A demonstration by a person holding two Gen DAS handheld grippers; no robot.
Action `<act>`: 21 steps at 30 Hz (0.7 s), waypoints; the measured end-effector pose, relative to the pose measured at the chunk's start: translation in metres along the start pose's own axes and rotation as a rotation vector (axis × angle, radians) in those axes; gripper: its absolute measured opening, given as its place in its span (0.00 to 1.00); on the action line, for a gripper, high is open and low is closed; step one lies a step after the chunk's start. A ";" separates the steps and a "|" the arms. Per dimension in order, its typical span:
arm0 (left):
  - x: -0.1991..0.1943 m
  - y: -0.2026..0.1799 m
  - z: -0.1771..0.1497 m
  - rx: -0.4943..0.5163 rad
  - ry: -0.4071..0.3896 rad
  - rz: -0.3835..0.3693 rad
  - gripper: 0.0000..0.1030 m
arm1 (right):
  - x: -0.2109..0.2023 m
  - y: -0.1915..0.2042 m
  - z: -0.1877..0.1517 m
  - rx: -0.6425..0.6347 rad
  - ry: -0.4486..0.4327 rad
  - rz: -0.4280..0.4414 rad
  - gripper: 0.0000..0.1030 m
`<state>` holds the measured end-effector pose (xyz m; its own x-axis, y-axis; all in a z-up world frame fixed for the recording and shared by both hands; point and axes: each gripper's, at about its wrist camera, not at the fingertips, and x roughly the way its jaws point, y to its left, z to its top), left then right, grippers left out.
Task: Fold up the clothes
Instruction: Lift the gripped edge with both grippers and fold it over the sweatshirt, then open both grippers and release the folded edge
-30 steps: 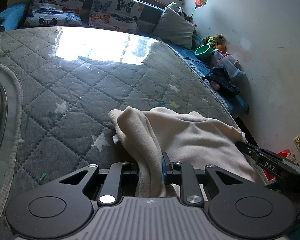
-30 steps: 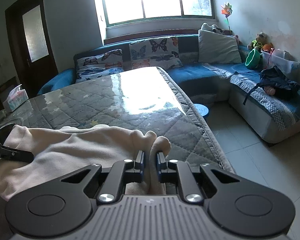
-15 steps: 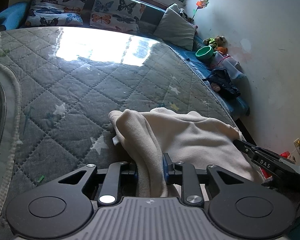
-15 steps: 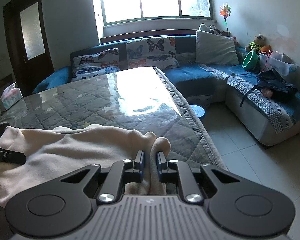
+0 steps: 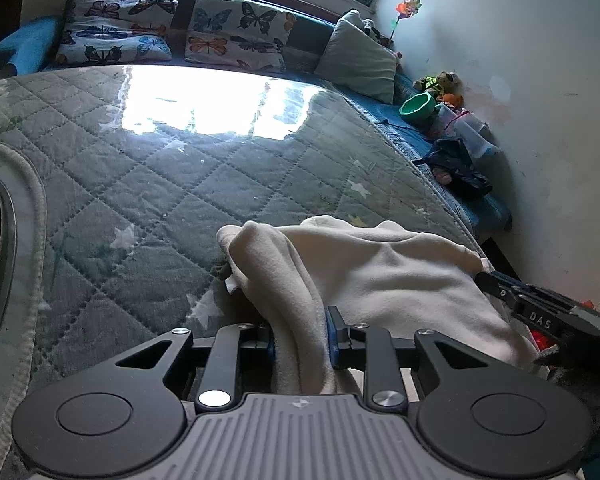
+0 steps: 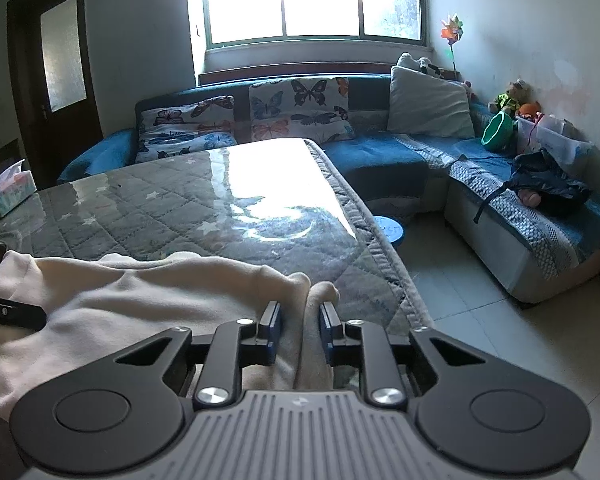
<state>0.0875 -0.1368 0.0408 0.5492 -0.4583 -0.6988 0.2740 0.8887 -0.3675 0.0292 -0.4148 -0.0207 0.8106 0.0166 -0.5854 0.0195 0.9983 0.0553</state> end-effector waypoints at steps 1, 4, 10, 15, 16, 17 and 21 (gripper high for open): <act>0.000 0.000 0.000 -0.001 0.000 0.001 0.27 | -0.002 0.000 0.001 -0.003 -0.003 -0.003 0.21; 0.000 -0.001 0.001 0.001 -0.002 0.006 0.30 | -0.008 0.004 0.004 -0.014 -0.019 -0.003 0.23; 0.000 -0.002 0.001 0.003 -0.004 0.010 0.34 | -0.016 0.021 0.011 -0.033 -0.035 0.066 0.35; 0.000 0.000 0.001 -0.003 -0.006 0.007 0.39 | -0.006 0.042 0.011 -0.071 -0.001 0.149 0.35; 0.000 0.000 0.001 -0.003 -0.007 0.007 0.40 | -0.003 0.048 0.011 -0.081 0.006 0.158 0.35; 0.000 0.001 0.001 -0.004 -0.008 0.008 0.40 | 0.001 0.053 0.012 -0.090 0.012 0.165 0.35; 0.000 0.002 0.002 -0.006 -0.012 0.008 0.45 | 0.016 0.065 0.015 -0.107 0.025 0.175 0.35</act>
<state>0.0896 -0.1349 0.0411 0.5607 -0.4508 -0.6945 0.2648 0.8924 -0.3655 0.0525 -0.3507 -0.0144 0.7815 0.1899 -0.5943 -0.1834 0.9804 0.0721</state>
